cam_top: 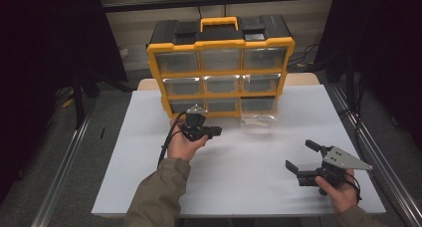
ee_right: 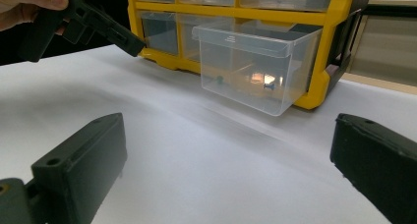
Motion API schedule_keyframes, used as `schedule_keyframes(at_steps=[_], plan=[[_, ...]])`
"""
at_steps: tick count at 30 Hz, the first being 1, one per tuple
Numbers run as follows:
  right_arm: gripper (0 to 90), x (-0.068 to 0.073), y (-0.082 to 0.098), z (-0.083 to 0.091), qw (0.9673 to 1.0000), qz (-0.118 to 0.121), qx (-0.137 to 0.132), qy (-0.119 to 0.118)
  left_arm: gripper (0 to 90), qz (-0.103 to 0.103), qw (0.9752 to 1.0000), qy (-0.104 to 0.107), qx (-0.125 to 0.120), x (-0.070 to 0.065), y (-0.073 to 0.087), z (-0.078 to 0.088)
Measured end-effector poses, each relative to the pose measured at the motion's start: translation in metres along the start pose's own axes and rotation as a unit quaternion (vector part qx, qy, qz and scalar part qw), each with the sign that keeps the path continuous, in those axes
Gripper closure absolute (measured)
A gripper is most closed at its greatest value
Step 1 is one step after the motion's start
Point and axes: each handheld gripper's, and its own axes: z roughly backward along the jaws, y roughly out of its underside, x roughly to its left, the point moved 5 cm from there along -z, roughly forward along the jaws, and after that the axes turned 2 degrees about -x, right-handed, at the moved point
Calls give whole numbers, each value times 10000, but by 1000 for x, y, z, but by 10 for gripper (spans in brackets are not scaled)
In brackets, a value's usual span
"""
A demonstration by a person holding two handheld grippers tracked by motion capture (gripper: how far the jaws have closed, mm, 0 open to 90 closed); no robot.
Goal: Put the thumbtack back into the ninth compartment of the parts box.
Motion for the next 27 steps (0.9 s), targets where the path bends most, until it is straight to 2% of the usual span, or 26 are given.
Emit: schedule_keyframes(at_steps=[27], plan=[[0,0,0,0,10000,2,-9,-16,857,-51,9999,99,31,-6,-15,1]])
